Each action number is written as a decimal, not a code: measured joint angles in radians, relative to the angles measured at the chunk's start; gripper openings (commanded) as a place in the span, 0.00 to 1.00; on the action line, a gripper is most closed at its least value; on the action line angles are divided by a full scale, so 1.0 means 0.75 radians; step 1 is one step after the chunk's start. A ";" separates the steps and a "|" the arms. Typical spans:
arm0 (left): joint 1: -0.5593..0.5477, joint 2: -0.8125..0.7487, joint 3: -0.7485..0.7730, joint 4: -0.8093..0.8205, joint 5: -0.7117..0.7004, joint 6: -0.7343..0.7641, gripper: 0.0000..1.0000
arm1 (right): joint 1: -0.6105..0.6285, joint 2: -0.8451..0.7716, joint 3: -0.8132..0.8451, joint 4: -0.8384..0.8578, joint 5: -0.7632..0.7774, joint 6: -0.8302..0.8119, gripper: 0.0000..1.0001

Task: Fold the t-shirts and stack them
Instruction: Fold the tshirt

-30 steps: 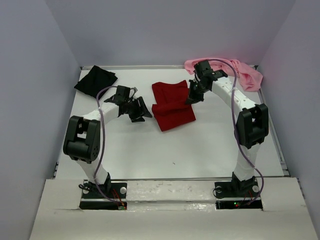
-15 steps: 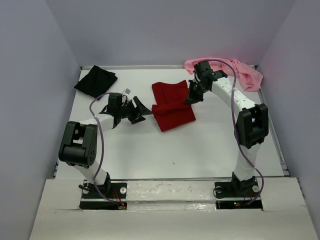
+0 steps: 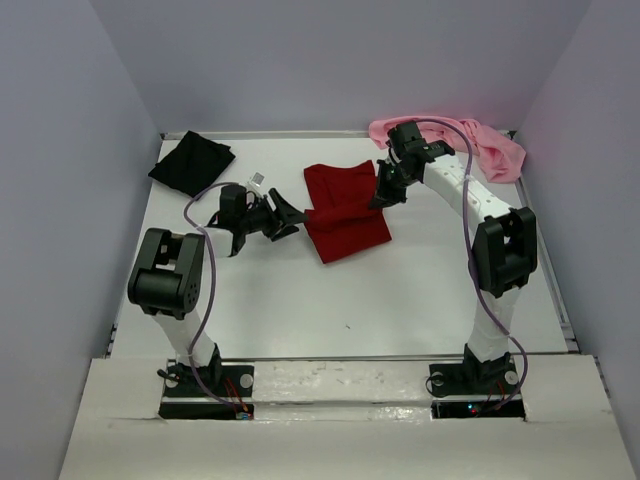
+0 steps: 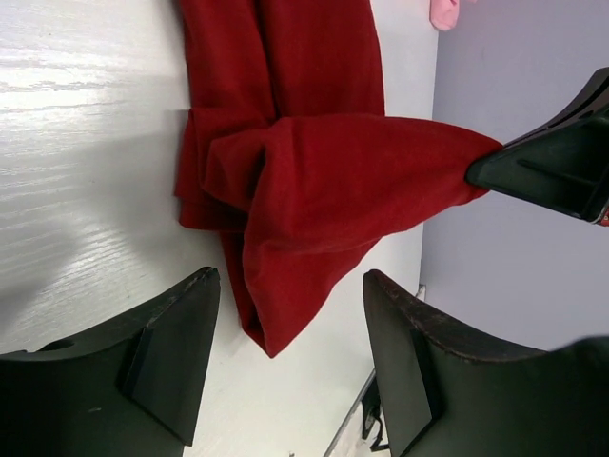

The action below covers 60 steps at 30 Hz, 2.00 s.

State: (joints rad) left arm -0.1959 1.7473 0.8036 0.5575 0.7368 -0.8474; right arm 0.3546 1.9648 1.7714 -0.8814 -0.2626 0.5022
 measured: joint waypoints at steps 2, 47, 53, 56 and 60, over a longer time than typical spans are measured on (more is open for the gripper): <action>0.000 0.014 -0.004 0.013 0.002 -0.004 0.71 | 0.000 0.000 0.000 0.001 0.000 0.000 0.00; -0.036 0.188 0.047 0.209 0.057 -0.104 0.13 | -0.011 0.000 -0.029 0.026 -0.001 0.001 0.00; -0.036 0.188 0.047 0.210 0.066 -0.106 0.00 | -0.011 0.000 -0.038 0.030 -0.001 0.000 0.00; -0.037 0.188 0.047 0.210 0.075 -0.110 0.00 | -0.012 0.000 -0.044 0.030 -0.001 0.000 0.00; -0.037 0.164 0.047 0.187 0.085 -0.113 0.00 | -0.019 0.000 -0.047 0.031 0.001 0.001 0.00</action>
State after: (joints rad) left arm -0.2234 1.8706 0.8387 0.6975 0.8009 -0.9325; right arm 0.3405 1.9648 1.7363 -0.8585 -0.2623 0.5026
